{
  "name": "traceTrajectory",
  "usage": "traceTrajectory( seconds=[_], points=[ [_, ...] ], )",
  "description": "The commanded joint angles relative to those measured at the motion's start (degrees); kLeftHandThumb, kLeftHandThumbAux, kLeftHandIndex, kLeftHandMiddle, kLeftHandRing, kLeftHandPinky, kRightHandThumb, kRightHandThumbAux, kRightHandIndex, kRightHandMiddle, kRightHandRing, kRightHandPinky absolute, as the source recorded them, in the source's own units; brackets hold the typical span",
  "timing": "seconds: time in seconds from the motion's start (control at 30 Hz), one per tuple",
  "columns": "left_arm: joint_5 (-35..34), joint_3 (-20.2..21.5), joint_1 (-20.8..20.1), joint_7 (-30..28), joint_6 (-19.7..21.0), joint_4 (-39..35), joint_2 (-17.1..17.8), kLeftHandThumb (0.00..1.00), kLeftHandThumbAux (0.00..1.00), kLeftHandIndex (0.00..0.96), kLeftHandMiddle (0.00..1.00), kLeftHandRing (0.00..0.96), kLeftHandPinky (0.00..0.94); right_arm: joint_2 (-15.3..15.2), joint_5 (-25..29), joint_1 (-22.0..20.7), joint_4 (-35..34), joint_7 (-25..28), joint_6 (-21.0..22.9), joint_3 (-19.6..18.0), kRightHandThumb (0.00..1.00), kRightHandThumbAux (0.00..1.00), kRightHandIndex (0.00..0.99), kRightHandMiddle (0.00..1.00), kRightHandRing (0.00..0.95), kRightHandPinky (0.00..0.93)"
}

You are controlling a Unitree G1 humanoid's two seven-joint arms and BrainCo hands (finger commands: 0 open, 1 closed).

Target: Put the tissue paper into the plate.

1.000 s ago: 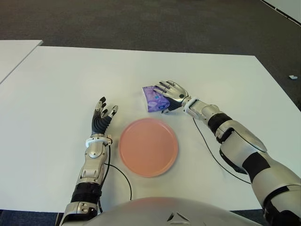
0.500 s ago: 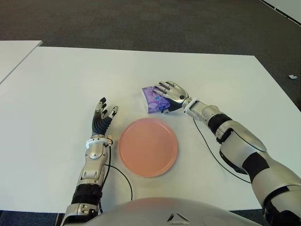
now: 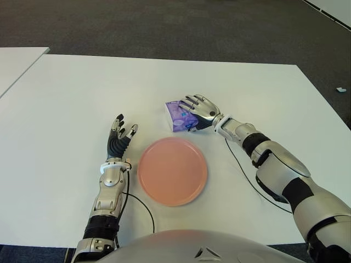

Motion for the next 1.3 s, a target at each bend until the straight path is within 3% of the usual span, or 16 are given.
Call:
traceTrajectory(
  seconds=[0.03,0.07,0.1,0.13,0.2,0.23,0.27,0.37,0.43,0.5,0.73,1.3],
  points=[
    [0.36,-0.05,2.25,0.32,1.99,1.9,-0.61,0.002,0.561,0.0,0.0,0.0,0.0,1.1,-1.26,6.78,3.0,5.52,-1.06,2.03,0.39,0.597,0.0,0.045,0.021,0.027],
    [0.41,-0.07,2.26,0.34,2.07,1.91,-0.63,0.002,0.561,0.0,0.0,0.0,0.0,1.16,-0.59,6.84,3.13,5.89,-1.17,1.44,0.405,0.595,0.003,0.065,0.049,0.071],
    [0.44,-0.09,2.27,0.35,2.12,1.91,-0.64,0.001,0.562,0.0,0.0,0.0,0.0,1.22,-0.12,6.88,3.23,6.13,-1.24,1.04,0.453,0.59,0.09,0.181,0.173,0.194],
    [0.48,-0.1,2.27,0.37,2.13,1.93,-0.63,0.001,0.563,0.0,0.0,0.0,0.0,1.25,0.47,6.95,3.24,6.04,-1.35,0.57,0.47,0.588,0.121,0.223,0.217,0.238],
    [0.52,-0.1,2.27,0.38,2.11,1.95,-0.61,0.0,0.565,0.0,0.0,0.0,0.0,1.25,1.09,7.01,3.21,5.84,-1.46,0.27,0.548,0.583,0.23,0.411,0.421,0.422],
    [0.56,-0.1,2.28,0.4,2.07,1.96,-0.59,0.0,0.565,0.0,0.0,0.0,0.0,1.25,1.45,7.03,3.06,5.24,-1.66,0.0,0.559,0.582,0.245,0.438,0.45,0.448],
    [0.63,-0.16,2.32,0.47,2.02,1.96,-0.65,0.0,0.566,0.0,0.0,0.0,0.0,1.2,1.65,7.08,2.95,4.79,-1.83,-0.18,0.632,0.644,0.331,0.535,0.56,0.559],
    [0.82,-0.26,2.4,0.62,1.89,1.95,-0.72,0.0,0.567,0.0,0.0,0.0,0.0,1.14,2.41,7.13,2.38,2.7,-2.58,-0.87,0.682,0.68,0.386,0.623,0.671,0.696],
    [0.89,-0.21,2.36,0.72,1.88,2.08,-0.68,0.0,0.563,0.0,0.0,0.0,0.0,1.54,2.43,8.38,1.73,-3.53,-0.41,-1.37,0.716,0.695,0.418,0.721,0.758,0.792],
    [0.92,-0.11,2.35,0.75,1.91,2.14,-0.71,0.0,0.561,0.0,0.0,0.0,0.0,1.98,2.79,9.47,1.46,-7.45,1.03,-2.02,0.73,0.699,0.43,0.761,0.788,0.818],
    [0.92,0.05,2.57,0.59,2.19,1.68,-0.87,0.0,0.559,0.0,0.0,0.0,0.0,3.01,4.57,10.81,1.7,-11.51,1.35,-4.15,0.748,0.704,0.44,0.834,0.838,0.86],
    [1.12,0.02,2.64,0.48,1.24,2.01,-0.7,0.0,0.557,0.0,0.0,0.0,0.0,3.51,6.12,11.33,1.46,-11.76,0.24,-6.31,0.751,0.705,0.441,0.861,0.858,0.87]
  ],
)
